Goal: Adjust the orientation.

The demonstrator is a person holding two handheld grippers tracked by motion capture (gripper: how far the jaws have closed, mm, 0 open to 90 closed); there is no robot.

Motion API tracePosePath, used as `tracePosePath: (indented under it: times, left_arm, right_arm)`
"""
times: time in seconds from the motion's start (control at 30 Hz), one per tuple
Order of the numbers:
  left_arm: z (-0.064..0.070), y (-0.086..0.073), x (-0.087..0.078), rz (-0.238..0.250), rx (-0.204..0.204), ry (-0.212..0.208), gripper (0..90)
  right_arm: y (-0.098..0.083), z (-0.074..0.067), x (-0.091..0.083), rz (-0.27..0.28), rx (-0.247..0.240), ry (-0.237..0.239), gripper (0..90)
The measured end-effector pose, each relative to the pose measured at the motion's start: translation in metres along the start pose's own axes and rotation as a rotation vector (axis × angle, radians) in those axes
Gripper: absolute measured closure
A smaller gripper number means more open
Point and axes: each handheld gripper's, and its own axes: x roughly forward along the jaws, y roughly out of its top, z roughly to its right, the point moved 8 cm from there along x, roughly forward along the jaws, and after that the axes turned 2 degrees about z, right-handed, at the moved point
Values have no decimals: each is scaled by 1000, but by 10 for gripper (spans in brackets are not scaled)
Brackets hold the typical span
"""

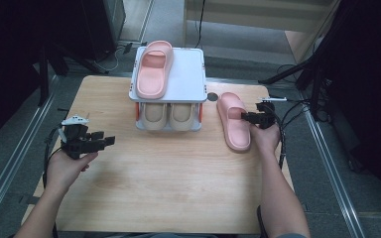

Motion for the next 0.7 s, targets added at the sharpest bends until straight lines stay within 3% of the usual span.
tracePosePath:
  times: [0.1,0.37,0.7]
  left_arm:
    - [0,-1,0,-6,-1,3,433]
    - [-2,-2,1,-6,-4,4,433]
    - [-2,-2,2,-8,-6,6,433]
  right_arm:
    - [2,-1,4,5,-19,-19,622]
    - [2,3,4,9,9,-32,688]
    - [4,5,0,0,-6,-88,801]
